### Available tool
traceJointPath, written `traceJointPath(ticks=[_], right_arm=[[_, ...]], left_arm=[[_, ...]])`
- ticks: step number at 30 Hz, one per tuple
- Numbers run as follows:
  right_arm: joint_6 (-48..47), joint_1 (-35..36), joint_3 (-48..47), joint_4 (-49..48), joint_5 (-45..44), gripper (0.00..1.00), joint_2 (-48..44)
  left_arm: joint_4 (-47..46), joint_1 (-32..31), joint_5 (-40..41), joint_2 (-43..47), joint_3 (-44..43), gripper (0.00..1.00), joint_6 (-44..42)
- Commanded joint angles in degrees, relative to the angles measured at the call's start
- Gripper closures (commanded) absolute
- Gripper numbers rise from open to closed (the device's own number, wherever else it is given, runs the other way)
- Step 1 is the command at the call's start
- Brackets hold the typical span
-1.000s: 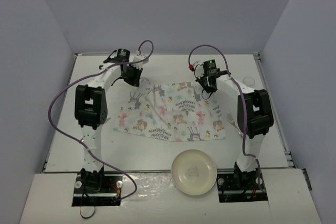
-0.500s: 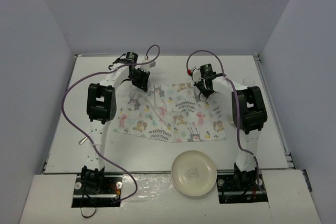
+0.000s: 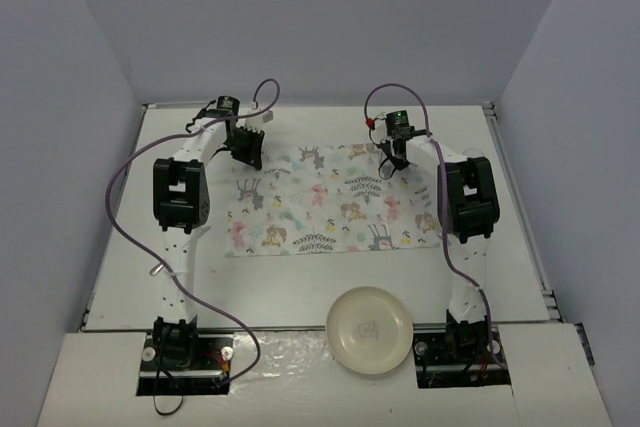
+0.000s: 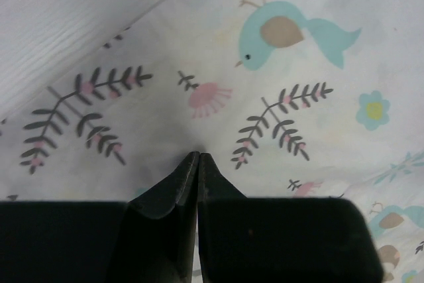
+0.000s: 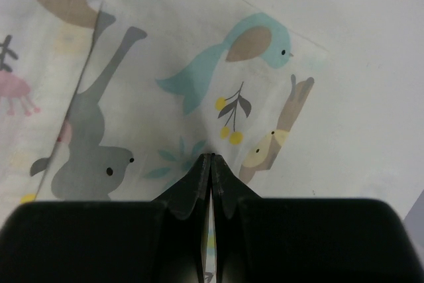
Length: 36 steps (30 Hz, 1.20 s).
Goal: Set the dinner table for one person
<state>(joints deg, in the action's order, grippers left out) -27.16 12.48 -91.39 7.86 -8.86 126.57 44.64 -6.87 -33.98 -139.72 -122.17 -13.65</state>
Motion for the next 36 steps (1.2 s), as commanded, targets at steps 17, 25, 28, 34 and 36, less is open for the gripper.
traceJointPath(ticks=[17, 25, 28, 34, 36], right_arm=[[4.90, 2.22, -1.95, -0.75, -2.04, 0.95, -4.00], [1.41, 2.89, -3.86, -3.63, -11.89, 0.00, -17.97], [0.97, 2.77, -3.08, -3.91, -18.85, 0.00, -21.19], [2.15, 0.96, 8.84, -4.32, -29.71, 0.00, -30.59], [0.77, 0.73, 16.06, -0.48, -23.63, 0.00, -35.78]], left_arm=[[-2.28, 1.59, 8.45, 6.99, -2.55, 0.94, 1.45], [-1.43, 1.43, 8.65, 20.44, 1.97, 0.39, 2.10], [-4.45, 1.20, 7.75, 27.34, 10.24, 0.38, 1.87], [-8.43, 0.68, 4.41, 39.05, 33.38, 0.46, -1.99], [-8.54, 0.28, 3.08, 42.35, 39.61, 0.56, -4.54]])
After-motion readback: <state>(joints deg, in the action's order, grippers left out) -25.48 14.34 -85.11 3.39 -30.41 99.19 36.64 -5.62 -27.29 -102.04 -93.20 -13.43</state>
